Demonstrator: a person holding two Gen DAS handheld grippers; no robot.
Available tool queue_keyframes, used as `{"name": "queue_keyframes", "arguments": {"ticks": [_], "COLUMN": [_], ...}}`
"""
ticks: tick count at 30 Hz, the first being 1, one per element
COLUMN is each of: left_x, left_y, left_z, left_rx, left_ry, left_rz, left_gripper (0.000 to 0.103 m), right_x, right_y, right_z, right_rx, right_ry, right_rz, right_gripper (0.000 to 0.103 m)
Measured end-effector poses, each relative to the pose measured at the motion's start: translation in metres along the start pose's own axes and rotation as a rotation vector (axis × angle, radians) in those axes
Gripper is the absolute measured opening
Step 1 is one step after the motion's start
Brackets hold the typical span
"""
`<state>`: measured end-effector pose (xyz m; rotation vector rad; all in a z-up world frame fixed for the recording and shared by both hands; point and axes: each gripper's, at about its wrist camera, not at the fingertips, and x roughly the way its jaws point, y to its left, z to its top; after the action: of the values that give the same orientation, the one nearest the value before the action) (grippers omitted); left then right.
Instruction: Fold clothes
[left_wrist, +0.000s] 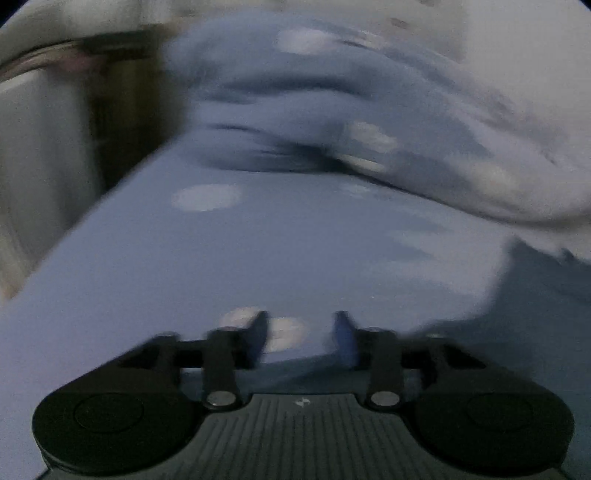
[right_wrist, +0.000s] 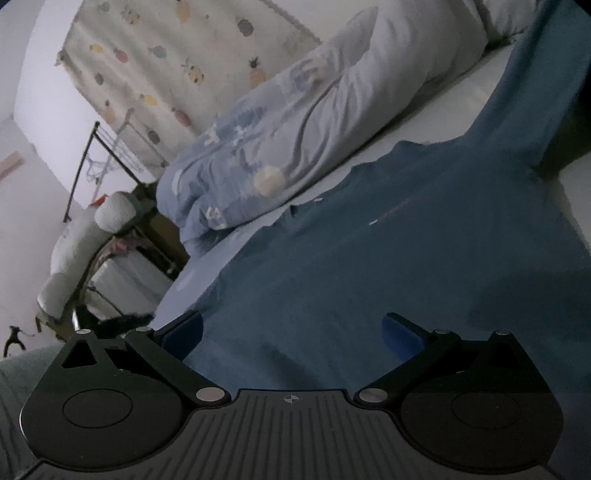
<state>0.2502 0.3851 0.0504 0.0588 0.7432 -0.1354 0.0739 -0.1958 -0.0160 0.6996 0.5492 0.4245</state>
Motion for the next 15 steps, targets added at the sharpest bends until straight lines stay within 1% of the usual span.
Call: {"name": "queue_keyframes", "arguments": {"ticks": [1, 3, 4, 5, 6, 7, 8, 9, 11, 12, 14, 15], "left_x": [0.011, 0.032, 0.040, 0.048, 0.056, 0.059, 0.059, 0.060, 0.059, 0.059, 0.060, 0.060], "left_y": [-0.019, -0.053, -0.068, -0.078, -0.084, -0.086, -0.088, -0.090, -0.090, -0.088, -0.083, -0.076], "left_z": [0.003, 0.005, 0.004, 0.003, 0.003, 0.003, 0.004, 0.005, 0.008, 0.008, 0.009, 0.009], "left_rx": [0.075, 0.200, 0.244, 0.275, 0.285, 0.283, 0.278, 0.273, 0.257, 0.242, 0.210, 0.177], "left_ry": [0.032, 0.094, 0.117, 0.138, 0.152, 0.150, 0.140, 0.129, 0.080, 0.067, 0.053, 0.053], "left_rz": [-0.028, -0.045, -0.043, -0.023, 0.001, 0.027, 0.057, 0.086, 0.200, 0.263, 0.409, 0.444], "left_gripper": [0.060, 0.060, 0.060, 0.060, 0.060, 0.047, 0.022, 0.007, 0.007, 0.007, 0.004, 0.004], "right_x": [0.000, 0.001, 0.001, 0.001, 0.001, 0.000, 0.000, -0.002, -0.004, -0.004, -0.005, -0.006], "right_y": [0.000, 0.001, 0.001, 0.001, 0.001, 0.001, 0.001, 0.001, 0.000, 0.000, 0.001, 0.002], "right_z": [0.000, 0.000, -0.001, 0.000, 0.000, 0.001, 0.001, 0.002, 0.002, 0.003, 0.003, 0.003], "right_rx": [-0.001, -0.002, -0.002, -0.002, -0.001, -0.001, -0.001, -0.001, -0.001, 0.000, -0.003, -0.004], "right_ry": [0.002, 0.005, 0.006, 0.006, 0.005, 0.003, 0.002, 0.000, -0.005, -0.007, -0.009, -0.009], "right_rz": [0.000, 0.000, -0.001, -0.001, -0.001, -0.002, -0.003, -0.001, 0.003, 0.006, 0.010, 0.011], "right_gripper": [0.103, 0.103, 0.103, 0.103, 0.103, 0.103, 0.103, 0.103, 0.103, 0.103, 0.103, 0.103]}}
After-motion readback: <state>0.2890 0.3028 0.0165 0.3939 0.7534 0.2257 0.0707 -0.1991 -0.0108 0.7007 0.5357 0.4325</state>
